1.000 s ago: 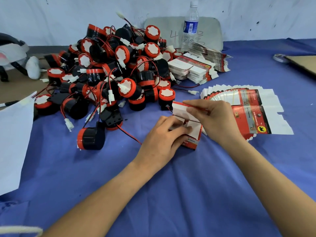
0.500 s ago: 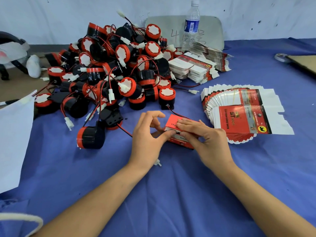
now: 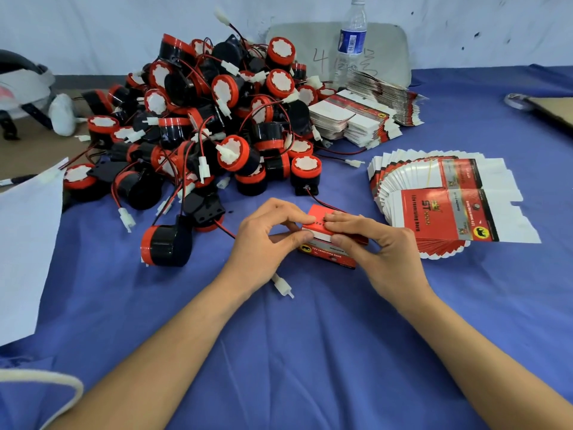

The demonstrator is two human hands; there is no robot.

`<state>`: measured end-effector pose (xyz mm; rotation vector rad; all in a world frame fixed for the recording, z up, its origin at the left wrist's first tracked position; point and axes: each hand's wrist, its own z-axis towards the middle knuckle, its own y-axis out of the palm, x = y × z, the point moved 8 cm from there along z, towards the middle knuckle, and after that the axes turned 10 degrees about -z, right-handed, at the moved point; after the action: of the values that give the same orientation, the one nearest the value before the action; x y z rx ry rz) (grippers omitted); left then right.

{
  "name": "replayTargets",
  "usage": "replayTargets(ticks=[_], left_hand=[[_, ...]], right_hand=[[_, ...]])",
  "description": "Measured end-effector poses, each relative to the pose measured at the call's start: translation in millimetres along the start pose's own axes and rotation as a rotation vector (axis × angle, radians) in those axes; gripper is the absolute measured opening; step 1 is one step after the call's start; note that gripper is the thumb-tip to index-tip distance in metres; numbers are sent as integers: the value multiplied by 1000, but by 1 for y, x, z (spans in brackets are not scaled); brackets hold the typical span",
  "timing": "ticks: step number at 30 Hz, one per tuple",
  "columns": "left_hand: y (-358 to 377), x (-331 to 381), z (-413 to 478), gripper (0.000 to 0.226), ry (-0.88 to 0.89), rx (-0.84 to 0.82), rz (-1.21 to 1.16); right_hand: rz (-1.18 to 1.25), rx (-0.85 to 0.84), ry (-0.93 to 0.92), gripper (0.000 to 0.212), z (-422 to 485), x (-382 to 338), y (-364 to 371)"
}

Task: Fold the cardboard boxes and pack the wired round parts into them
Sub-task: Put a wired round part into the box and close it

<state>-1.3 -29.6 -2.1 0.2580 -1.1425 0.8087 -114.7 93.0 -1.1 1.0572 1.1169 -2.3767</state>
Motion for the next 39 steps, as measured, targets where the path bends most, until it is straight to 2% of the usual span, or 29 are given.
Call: replayTargets(ticks=[7, 14, 19, 23, 27, 31, 34, 36, 39], left_hand=[[0, 3, -2, 14, 89, -24, 103], [9, 13, -6, 10, 262, -134, 270], [10, 9, -4, 9, 259, -88, 286], [-1, 8, -6, 19, 171, 2, 95], [-13, 7, -6, 23, 111, 104, 35], [-8, 1, -6, 31, 93, 42, 70], [-3, -7, -5, 39, 97, -9, 91], [-3, -15, -3, 31, 102, -25, 103], [-5, -34, 0, 25, 33, -46, 100]], right_hand=[[-110, -24, -92, 22, -1, -3, 4], [-265, -182, -237, 46, -10, -3, 11], [-293, -144, -148, 49, -10, 5, 4], [-308, -81, -109, 65, -13, 0, -5], [-256, 53, -101, 51, -36, -14, -32], [-92, 155, 44, 35, -82, -11, -100], [-124, 244, 225, 29, -121, 2, -188], [-260, 202, 370, 48, -147, 11, -239], [-776, -33, 661, 91, -188, 32, -282]])
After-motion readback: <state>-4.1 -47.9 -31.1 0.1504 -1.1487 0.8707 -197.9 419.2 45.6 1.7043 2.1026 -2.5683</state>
